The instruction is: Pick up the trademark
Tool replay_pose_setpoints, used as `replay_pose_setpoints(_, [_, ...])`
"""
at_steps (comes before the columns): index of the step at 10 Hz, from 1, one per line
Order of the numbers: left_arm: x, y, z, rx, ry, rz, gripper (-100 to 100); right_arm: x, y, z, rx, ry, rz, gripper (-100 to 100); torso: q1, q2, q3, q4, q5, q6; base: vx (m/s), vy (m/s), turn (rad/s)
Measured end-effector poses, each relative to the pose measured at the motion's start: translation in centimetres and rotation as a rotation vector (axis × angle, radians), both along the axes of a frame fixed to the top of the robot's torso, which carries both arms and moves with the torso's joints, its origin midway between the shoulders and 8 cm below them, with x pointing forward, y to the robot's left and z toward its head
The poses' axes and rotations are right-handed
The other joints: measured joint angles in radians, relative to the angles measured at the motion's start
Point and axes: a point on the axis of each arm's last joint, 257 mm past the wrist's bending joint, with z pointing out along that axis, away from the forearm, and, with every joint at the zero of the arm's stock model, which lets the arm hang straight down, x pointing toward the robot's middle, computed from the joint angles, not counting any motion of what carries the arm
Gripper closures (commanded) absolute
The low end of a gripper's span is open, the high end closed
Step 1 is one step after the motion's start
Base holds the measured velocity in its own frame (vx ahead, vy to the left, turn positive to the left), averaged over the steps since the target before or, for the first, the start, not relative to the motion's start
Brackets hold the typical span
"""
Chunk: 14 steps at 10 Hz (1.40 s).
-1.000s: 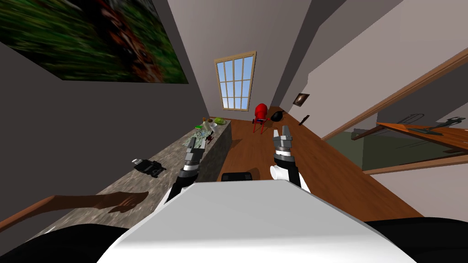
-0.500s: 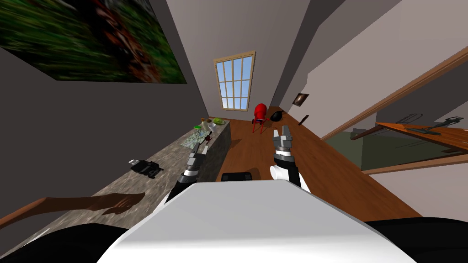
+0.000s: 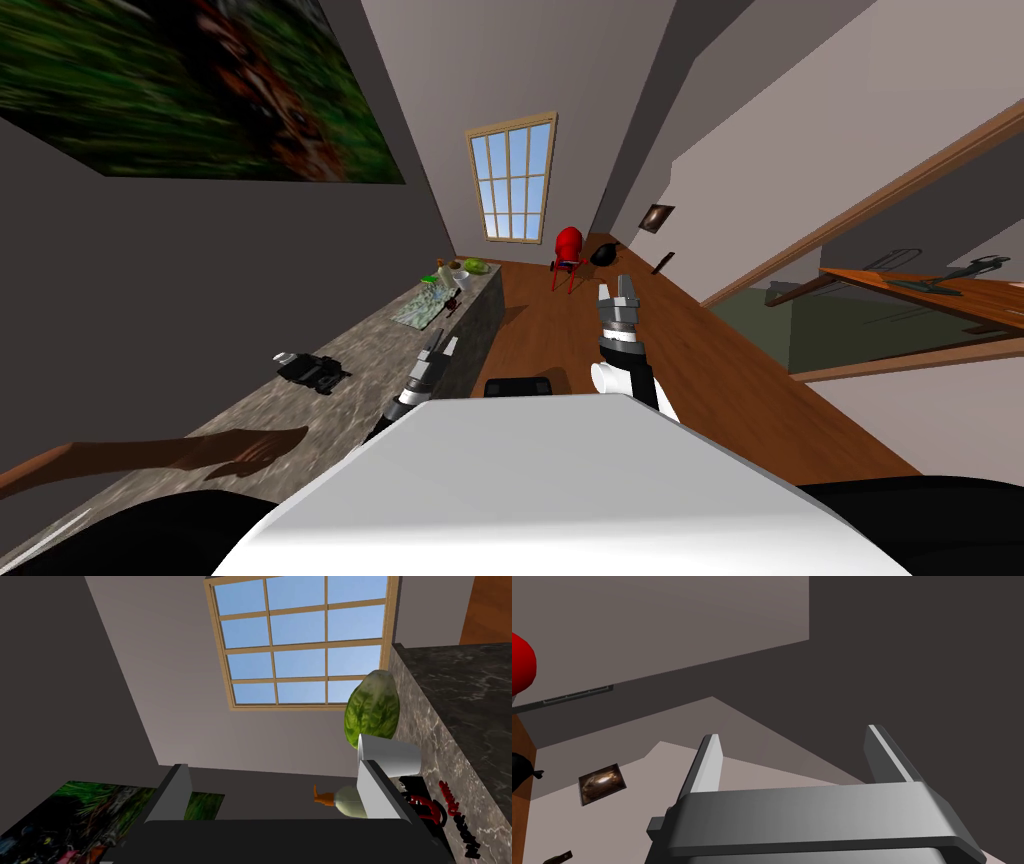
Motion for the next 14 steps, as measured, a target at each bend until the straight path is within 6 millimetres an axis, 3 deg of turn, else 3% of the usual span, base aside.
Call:
replay_pose_setpoints(5, [-3.3,0.6,-4.7,0.027,0.157,-0.055,-100,0.0,0.0,0.0,0.0,0.0,0.0,0,0.0,-0.001,0.0,0.0,0.0,0.0,0.026,-0.029,-0.006])
replay_pose_setpoints(14, [-11.4,3.8,-12.2,0.078,0.449,-0.12,-100,0.0,0.0,0.0,0.0,0.0,0.0,0,0.001,-0.004,-0.002,-0.001,0.0,0.0,0.05,-0.019,-0.009])
